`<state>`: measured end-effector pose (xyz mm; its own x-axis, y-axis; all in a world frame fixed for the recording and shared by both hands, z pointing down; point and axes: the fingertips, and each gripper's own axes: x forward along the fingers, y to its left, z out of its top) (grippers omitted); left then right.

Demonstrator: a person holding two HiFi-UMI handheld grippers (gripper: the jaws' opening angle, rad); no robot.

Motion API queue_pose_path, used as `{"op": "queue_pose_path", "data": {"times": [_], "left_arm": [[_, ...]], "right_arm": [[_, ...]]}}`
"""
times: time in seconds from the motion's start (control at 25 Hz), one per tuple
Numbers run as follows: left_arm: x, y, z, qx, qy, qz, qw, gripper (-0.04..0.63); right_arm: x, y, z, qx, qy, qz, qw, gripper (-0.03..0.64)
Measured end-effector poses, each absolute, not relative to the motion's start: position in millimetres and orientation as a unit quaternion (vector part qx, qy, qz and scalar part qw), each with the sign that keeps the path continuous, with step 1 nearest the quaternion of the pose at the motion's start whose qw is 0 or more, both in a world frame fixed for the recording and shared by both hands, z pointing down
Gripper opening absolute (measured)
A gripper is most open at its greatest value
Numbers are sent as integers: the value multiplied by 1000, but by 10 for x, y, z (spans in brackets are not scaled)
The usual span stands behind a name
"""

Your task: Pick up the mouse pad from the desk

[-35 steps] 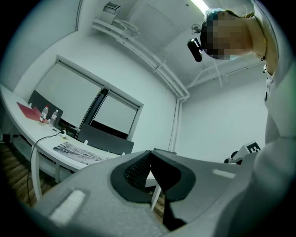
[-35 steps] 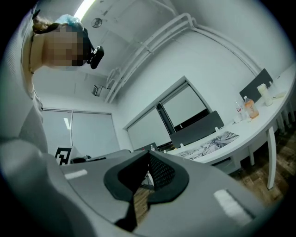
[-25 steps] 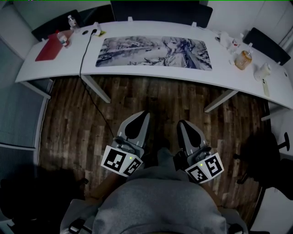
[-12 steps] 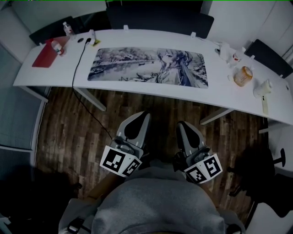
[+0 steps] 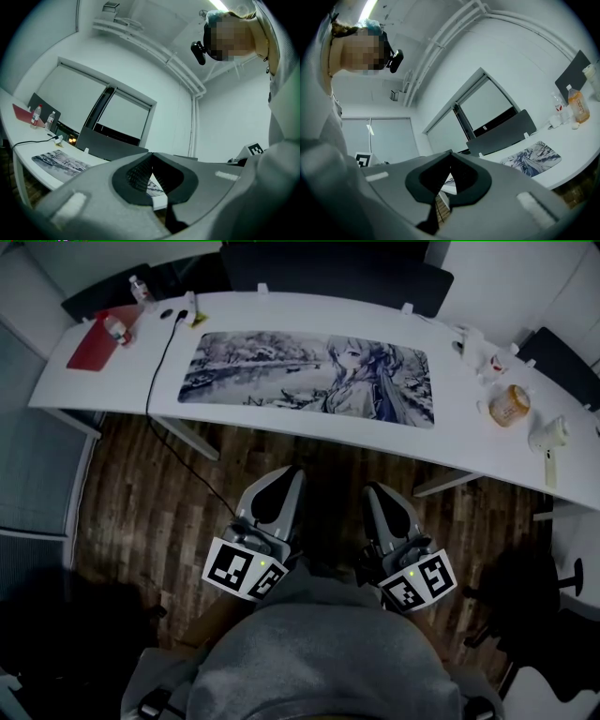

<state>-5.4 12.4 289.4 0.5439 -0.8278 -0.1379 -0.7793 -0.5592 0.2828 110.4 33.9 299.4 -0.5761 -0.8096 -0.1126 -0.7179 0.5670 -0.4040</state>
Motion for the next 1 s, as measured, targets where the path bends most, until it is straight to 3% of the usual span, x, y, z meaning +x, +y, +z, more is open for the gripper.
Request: {"op": "queue_pose_path", "data": {"times": [1.0], "left_arm": [[-224,-66,2972,859,-488,-118,97,0]], "right_arm": [[1086,82,3081,-421,879,-176,139,2]]}}
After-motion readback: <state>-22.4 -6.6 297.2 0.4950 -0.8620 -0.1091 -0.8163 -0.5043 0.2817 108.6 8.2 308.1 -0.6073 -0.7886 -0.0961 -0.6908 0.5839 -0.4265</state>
